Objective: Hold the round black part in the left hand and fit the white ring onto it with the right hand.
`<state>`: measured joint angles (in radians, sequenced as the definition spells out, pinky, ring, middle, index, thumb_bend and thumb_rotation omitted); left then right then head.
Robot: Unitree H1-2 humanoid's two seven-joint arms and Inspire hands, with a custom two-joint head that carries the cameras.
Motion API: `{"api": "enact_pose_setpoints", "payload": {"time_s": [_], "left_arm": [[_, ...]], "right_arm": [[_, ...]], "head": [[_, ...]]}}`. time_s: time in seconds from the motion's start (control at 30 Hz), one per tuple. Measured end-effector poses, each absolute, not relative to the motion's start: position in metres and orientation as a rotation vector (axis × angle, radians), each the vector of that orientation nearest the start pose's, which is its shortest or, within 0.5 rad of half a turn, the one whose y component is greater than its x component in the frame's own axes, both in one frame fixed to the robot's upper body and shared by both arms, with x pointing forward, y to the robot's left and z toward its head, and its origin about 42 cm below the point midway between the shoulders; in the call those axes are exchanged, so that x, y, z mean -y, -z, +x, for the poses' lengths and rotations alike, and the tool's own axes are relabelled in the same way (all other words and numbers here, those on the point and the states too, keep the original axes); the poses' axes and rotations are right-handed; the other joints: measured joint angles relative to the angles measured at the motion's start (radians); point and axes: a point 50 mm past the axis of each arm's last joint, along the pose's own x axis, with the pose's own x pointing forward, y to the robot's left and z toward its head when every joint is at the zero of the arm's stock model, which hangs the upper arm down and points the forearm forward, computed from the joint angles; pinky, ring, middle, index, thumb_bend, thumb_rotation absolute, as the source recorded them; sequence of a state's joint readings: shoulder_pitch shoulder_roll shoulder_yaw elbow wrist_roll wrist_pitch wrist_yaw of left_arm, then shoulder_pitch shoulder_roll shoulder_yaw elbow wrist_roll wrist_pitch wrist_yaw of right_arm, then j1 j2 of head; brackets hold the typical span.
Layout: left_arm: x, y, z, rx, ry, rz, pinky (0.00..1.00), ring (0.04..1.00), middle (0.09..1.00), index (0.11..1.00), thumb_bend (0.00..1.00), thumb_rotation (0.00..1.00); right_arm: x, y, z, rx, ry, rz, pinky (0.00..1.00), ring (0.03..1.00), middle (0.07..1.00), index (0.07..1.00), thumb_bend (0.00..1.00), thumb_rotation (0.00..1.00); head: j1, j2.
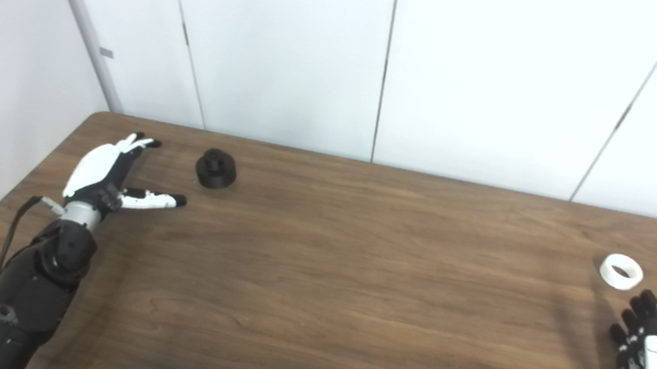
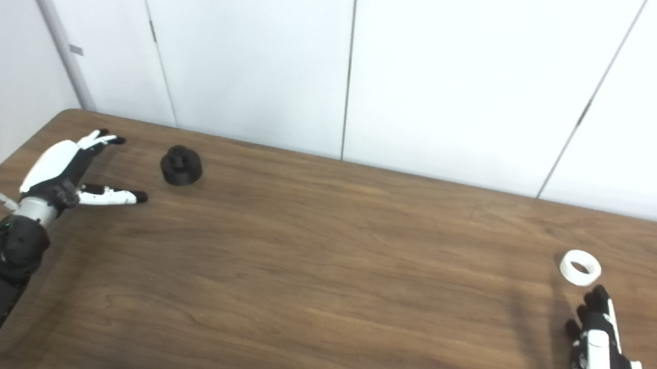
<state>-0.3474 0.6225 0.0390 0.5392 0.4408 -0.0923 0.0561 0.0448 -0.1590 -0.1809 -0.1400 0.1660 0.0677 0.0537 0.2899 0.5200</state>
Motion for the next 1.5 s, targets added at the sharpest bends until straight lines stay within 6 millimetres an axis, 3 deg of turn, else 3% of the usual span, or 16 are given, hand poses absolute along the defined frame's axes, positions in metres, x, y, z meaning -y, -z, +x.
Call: {"api": "enact_pose_setpoints", "payload": {"time_s": [0.17, 0.5, 0.7, 1.13, 1.5], "left_arm": [[-0.468, -0.153, 0.387, -0.149, -0.144, 1.039, 1.0, 1.0, 1.0, 0.861, 1.0, 0.44], [-0.47, -0.152, 0.404, -0.183, -0.104, 1.11, 1.0, 1.0, 0.988, 0.859, 1.0, 0.47], [-0.467, -0.148, 0.414, -0.179, -0.089, 1.127, 1.0, 1.0, 0.991, 0.858, 1.0, 0.46], [-0.462, -0.148, 0.426, -0.177, -0.068, 1.178, 1.0, 1.0, 0.983, 0.856, 1.0, 0.49], [-0.456, -0.147, 0.433, -0.18, -0.059, 1.179, 1.0, 1.0, 0.977, 0.846, 1.0, 0.46]], "right_arm": [[0.307, -0.136, 0.263, 0.059, 0.111, -0.004, 1.0, 1.0, 1.0, 1.0, 0.27, 0.95], [0.309, -0.145, 0.26, 0.077, 0.106, -0.015, 1.0, 1.0, 1.0, 1.0, 0.2, 0.99], [0.316, -0.148, 0.257, 0.056, 0.149, -0.041, 0.95, 0.949, 0.959, 0.964, 0.27, 0.87], [0.324, -0.152, 0.251, 0.054, 0.17, -0.031, 0.83, 0.899, 0.913, 0.897, 0.37, 0.78], [0.325, -0.156, 0.25, 0.062, 0.164, -0.049, 0.77, 0.862, 0.886, 0.871, 0.44, 0.75]], "head": [[0.006, -0.002], [0.054, -0.005], [0.086, -0.012], [0.121, -0.015], [0.083, 0.008]]}}
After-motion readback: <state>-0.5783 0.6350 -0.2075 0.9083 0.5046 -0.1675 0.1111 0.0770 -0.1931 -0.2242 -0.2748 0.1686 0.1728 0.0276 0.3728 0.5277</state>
